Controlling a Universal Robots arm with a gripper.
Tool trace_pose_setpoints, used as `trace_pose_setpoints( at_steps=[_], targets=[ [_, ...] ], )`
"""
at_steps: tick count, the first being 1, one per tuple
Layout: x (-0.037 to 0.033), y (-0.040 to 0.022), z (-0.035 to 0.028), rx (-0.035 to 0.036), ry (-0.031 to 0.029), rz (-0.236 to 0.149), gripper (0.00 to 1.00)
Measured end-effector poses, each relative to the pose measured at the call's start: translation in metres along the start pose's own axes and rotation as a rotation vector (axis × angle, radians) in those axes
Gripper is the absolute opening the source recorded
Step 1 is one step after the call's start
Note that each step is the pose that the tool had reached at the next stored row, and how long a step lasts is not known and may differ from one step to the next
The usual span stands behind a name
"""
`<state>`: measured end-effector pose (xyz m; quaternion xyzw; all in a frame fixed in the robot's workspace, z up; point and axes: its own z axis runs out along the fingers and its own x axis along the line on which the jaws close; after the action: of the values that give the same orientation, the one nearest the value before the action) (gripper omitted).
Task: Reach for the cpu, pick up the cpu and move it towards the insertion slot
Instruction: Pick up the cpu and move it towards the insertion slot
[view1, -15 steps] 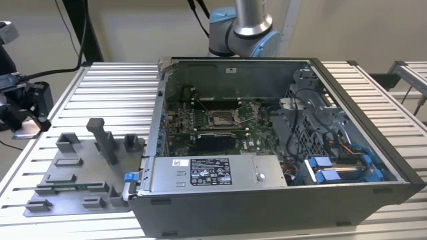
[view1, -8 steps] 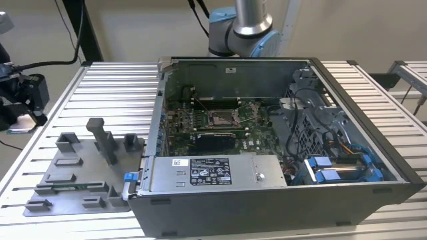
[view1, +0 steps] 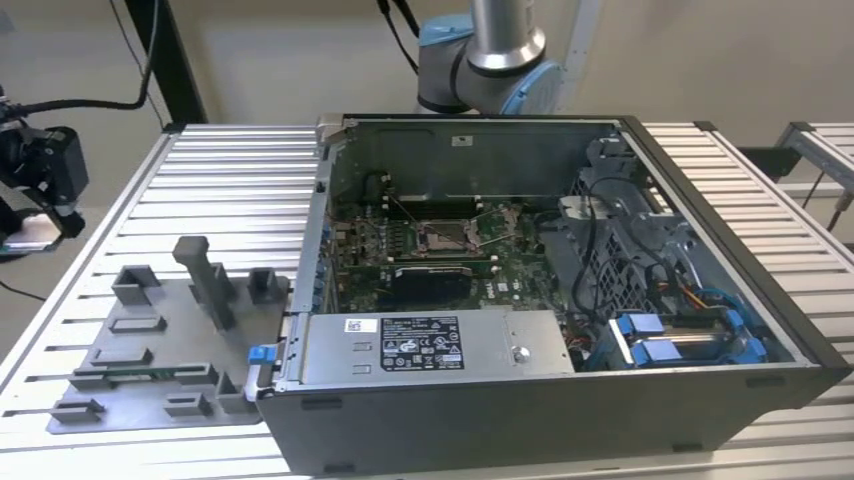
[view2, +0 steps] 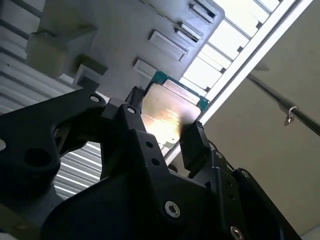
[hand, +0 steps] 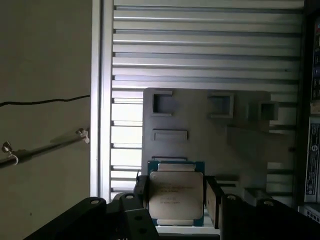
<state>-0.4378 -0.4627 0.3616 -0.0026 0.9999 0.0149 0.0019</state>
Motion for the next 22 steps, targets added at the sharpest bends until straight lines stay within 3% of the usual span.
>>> trace_pose_setpoints(
  at_steps=[22],
  targets=[
    [-0.0001,0.0013,-0.0435,-0.0001,-0.0001,0.0,0.0]
  ],
)
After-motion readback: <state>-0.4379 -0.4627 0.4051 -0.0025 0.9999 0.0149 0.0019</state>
